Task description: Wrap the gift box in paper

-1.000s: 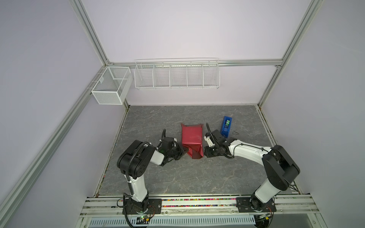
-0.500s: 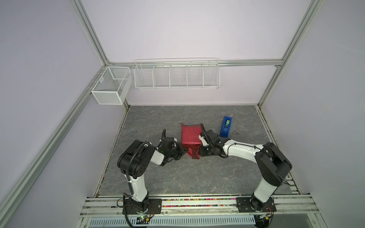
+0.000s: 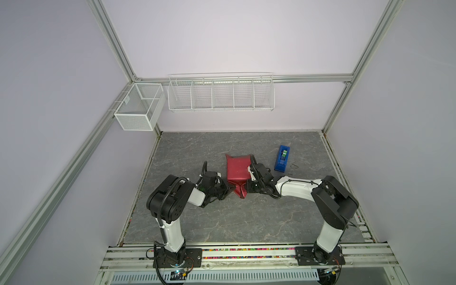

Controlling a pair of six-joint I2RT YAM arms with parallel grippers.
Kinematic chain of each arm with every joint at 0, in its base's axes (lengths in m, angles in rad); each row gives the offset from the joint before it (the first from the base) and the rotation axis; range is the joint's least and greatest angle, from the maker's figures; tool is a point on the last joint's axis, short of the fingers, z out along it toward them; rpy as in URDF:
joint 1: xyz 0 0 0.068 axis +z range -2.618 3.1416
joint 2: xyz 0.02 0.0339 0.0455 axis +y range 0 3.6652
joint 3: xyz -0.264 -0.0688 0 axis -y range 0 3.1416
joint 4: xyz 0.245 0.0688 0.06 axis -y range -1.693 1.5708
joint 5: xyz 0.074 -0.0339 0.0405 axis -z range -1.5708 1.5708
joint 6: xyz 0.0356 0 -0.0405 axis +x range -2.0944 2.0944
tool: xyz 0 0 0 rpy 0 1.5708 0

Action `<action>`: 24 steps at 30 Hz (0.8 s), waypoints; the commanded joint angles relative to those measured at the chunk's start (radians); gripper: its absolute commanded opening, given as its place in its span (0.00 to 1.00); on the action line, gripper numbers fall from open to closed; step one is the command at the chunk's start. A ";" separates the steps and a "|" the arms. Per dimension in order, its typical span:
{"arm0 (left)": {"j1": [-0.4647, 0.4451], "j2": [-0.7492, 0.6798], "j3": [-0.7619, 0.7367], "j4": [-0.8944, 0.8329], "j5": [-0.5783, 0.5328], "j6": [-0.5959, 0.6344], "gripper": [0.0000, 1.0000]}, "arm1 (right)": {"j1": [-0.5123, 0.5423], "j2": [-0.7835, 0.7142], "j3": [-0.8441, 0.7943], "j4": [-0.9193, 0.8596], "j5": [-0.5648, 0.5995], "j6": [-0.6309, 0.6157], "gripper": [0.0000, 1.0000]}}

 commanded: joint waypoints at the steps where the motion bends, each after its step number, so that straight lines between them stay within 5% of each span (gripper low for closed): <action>1: -0.003 0.025 0.010 -0.024 -0.005 0.008 0.04 | 0.013 0.024 -0.028 0.102 0.039 0.081 0.17; 24: -0.003 -0.002 0.022 -0.060 -0.011 0.012 0.04 | 0.018 0.121 -0.082 0.341 -0.007 0.203 0.16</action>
